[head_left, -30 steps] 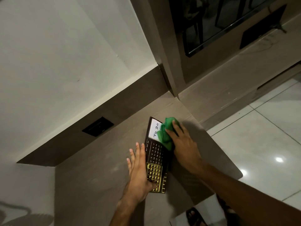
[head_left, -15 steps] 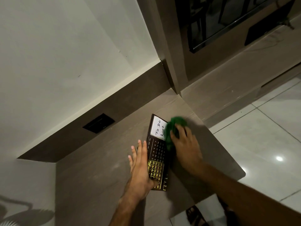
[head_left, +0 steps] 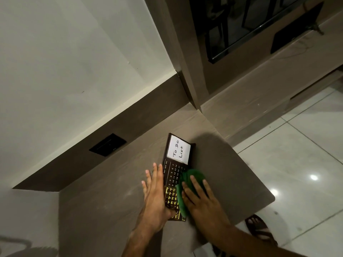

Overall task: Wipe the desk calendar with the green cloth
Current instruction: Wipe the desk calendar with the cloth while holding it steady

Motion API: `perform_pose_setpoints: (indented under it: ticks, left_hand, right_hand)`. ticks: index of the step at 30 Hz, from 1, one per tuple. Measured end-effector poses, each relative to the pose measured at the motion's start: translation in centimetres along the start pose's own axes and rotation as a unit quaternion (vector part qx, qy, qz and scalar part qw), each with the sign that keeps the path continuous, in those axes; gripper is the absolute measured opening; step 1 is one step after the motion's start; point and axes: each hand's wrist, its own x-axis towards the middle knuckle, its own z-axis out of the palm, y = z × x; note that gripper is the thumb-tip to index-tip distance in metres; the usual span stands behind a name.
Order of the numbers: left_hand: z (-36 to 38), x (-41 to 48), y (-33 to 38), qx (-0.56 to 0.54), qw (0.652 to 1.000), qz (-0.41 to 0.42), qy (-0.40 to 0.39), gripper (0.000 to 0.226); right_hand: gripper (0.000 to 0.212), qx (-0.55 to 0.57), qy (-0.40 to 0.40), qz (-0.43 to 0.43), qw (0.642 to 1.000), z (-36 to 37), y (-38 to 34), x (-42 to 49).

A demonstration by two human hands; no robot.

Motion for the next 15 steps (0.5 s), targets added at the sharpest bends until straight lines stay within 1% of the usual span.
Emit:
perform_pose_setpoints:
  ticks: [1, 3, 4, 6, 9, 12, 15]
  left_hand:
    - [0.0, 0.0, 0.0, 0.000, 1.000, 0.000, 0.001, 0.145]
    - [0.0, 0.0, 0.0, 0.000, 1.000, 0.001, 0.003, 0.147]
    - [0.1, 0.0, 0.0, -0.001, 1.000, -0.002, 0.004, 0.147]
    - [0.1, 0.1, 0.2, -0.011, 1.000, -0.007, 0.004, 0.148]
    - [0.1, 0.2, 0.3, -0.026, 1.000, -0.008, 0.008, 0.146]
    - [0.3, 0.3, 0.3, -0.016, 1.000, -0.013, 0.014, 0.147]
    - [0.5, 0.3, 0.2, -0.021, 0.999, -0.015, 0.020, 0.148]
  right_hand:
    - [0.080, 0.001, 0.015, 0.006, 1.000, -0.2, 0.6, 0.5]
    - [0.073, -0.010, 0.077, 0.048, 0.996, -1.7, 2.7, 2.6]
    - [0.073, -0.016, 0.094, 0.066, 0.993, -2.5, 3.9, 4.0]
    - [0.074, -0.027, 0.089, 0.083, 0.992, -4.3, 5.5, 6.3]
    - [0.074, -0.015, 0.089, 0.087, 0.992, -5.9, 6.5, 8.0]
    - [0.074, -0.021, 0.097, 0.089, 0.991, -5.3, 6.5, 7.8]
    - [0.072, -0.039, 0.068, 0.050, 0.996, -3.0, 4.3, 5.3]
